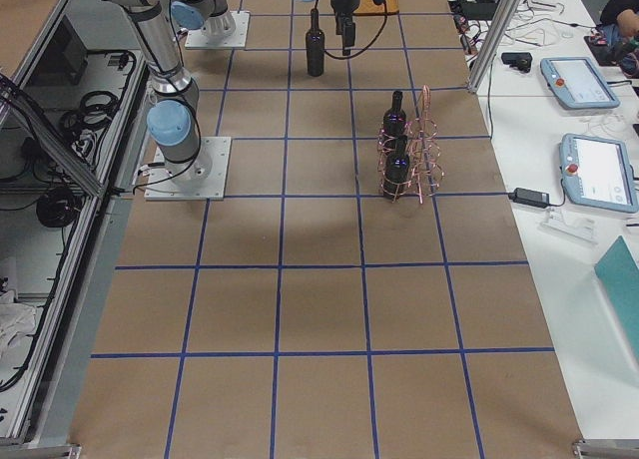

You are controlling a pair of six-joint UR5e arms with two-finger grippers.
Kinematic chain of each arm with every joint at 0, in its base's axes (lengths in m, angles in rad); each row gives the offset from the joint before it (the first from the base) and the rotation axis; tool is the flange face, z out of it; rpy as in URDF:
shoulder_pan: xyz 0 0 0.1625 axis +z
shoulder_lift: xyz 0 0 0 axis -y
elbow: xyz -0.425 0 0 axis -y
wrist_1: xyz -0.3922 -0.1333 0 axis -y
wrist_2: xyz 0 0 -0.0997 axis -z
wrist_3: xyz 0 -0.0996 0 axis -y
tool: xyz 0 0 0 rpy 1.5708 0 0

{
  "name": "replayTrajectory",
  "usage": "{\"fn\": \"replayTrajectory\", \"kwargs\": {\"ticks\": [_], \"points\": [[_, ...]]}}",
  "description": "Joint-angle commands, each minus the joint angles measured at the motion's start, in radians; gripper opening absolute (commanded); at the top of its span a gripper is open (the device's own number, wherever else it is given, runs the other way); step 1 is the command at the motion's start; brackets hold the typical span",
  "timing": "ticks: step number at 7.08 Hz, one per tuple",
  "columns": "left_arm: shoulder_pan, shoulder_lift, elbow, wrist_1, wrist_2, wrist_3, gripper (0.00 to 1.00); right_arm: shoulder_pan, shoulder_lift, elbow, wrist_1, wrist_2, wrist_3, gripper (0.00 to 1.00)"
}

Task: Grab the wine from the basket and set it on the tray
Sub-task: 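Lower the left gripper over the bottle neck and close on it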

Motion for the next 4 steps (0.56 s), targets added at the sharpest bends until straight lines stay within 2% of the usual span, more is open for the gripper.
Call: {"fn": "replayTrajectory", "kwargs": {"ticks": [1,4], "points": [[0.0,-0.005,-0.026,0.037,0.0,0.009,1.0,0.0,-0.001,0.001,-0.003,0.0,-0.001,1.0],[0.008,0.019,-0.061,0.026,0.001,0.072,1.0,0.0,-0.001,0.001,-0.005,0.0,-0.001,1.0]]}}
